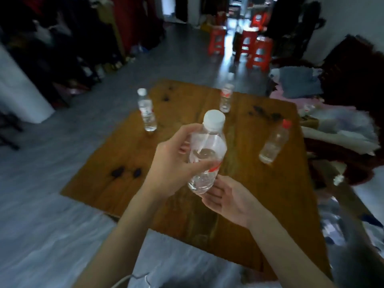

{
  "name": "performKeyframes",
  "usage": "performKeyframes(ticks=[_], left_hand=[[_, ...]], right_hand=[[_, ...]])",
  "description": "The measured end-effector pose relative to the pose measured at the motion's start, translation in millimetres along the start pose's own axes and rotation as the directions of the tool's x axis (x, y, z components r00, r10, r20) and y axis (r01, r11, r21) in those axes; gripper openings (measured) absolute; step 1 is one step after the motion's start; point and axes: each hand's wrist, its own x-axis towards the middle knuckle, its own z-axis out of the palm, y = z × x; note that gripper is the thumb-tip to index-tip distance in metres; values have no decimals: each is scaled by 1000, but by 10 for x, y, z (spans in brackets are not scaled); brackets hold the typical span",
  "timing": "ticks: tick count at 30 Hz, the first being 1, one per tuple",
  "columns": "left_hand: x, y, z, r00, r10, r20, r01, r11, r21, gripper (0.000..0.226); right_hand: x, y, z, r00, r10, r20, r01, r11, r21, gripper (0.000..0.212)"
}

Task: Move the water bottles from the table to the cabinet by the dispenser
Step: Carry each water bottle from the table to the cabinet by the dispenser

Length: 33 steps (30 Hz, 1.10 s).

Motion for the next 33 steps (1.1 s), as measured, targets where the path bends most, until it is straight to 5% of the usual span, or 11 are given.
performKeyframes(ticks=[5, 14, 24, 33], left_hand=[[-435, -333, -1166, 965, -90, -245, 113, 990, 83, 71], [-1494, -710, -2658, 758, -240, -607, 386, 915, 119, 68], [-2357, -793, -3018, 424, -335, -842, 602, 798, -15, 65], [-2393, -814, -3078, 289, -337, -896, 654, 753, -73, 69]], right_hand=[[489, 216, 1211, 973, 149, 175, -121, 980, -158, 42], [1002, 1019, 2968, 829, 438, 349, -267, 857, -441, 48], [1215, 1721, 3777, 655, 669, 351, -313, 664, -679, 53], [1401, 1821, 4011, 591, 736, 330, -346, 601, -721, 53]])
